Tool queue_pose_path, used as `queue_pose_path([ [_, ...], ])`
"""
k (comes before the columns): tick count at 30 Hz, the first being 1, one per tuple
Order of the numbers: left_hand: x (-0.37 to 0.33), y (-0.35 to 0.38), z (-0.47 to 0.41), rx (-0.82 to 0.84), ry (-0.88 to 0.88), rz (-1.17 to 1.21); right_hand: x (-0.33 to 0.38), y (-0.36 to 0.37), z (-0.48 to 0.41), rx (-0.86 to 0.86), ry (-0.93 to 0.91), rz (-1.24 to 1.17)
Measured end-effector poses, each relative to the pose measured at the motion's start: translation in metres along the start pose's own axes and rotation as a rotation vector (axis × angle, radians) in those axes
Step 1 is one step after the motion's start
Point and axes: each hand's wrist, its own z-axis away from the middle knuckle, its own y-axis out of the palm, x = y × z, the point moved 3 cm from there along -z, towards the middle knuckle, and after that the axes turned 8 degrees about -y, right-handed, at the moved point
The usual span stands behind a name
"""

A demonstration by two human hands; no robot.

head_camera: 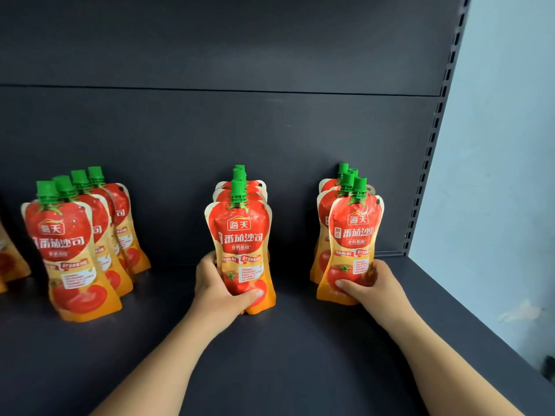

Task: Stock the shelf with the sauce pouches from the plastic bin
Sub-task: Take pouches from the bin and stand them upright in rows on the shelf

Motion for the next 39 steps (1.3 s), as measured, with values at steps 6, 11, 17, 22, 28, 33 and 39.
queue_pose_path([
  [6,-0.001,-0.001,-0.002,0.03,-0.001,0.006,-0.001,0.0,-0.003,0.01,0.002,-0.02],
  [11,0.0,0.001,-0.002,0.055,-0.003,0.003,-0.001,-0.001,-0.003,-0.016,-0.014,0.0],
  [17,0.0,0.006,0.0,0.041,0.009,-0.016,-0.003,-0.003,-0.004,-0.024,-0.018,0.01],
  [22,0.0,0.006,0.0,0.056,0.021,-0.006,-0.002,-0.004,-0.005,-0.042,-0.063,0.098],
  [28,0.0,0.006,-0.002,0.069,0.033,0.003,-0.007,0.001,-0.004,-0.094,-0.075,0.144],
  [33,0.003,0.006,-0.004,0.063,0.052,0.048,-0.005,0.004,0.0,-0.112,-0.088,0.158],
  [39,0.005,-0.014,0.03,-0.156,0.016,0.057,0.002,-0.008,0.039,-0.17,-0.052,0.166],
])
